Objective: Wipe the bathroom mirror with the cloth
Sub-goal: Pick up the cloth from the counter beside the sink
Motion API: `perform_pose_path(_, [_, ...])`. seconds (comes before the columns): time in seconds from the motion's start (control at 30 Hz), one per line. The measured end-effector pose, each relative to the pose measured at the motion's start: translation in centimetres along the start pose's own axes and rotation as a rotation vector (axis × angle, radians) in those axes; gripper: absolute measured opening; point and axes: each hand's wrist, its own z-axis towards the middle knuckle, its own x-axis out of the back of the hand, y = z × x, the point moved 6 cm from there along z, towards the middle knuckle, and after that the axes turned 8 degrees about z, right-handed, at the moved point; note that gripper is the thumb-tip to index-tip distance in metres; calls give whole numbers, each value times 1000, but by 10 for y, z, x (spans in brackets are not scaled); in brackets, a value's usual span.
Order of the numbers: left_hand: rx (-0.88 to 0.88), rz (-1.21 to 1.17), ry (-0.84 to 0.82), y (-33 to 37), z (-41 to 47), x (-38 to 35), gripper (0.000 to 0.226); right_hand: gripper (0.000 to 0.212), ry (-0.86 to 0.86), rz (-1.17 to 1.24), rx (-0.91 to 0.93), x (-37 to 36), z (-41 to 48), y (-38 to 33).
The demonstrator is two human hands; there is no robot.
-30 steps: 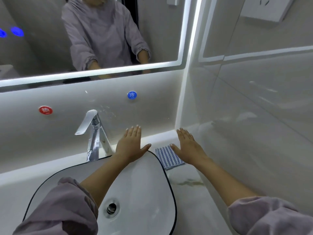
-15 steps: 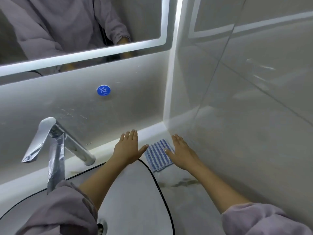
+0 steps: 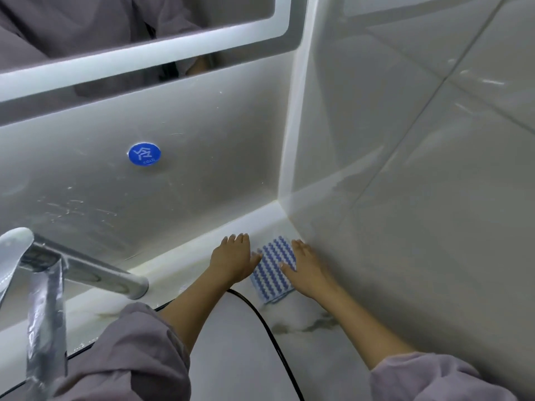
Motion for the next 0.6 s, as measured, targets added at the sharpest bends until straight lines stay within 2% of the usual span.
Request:
perform_pose_path(0.37, [-105,-7,19,18,33,-14,43,55,153,-94,28,1,5,14])
perform_pose_path(0.47, [-91,-13,-14,17,37,-20,40,43,165,-23,-4,-1,10,17])
perform_pose_path(0.6, [-94,-71,-58,17,40,-24,38,50,177,86,-72,-4,18,21])
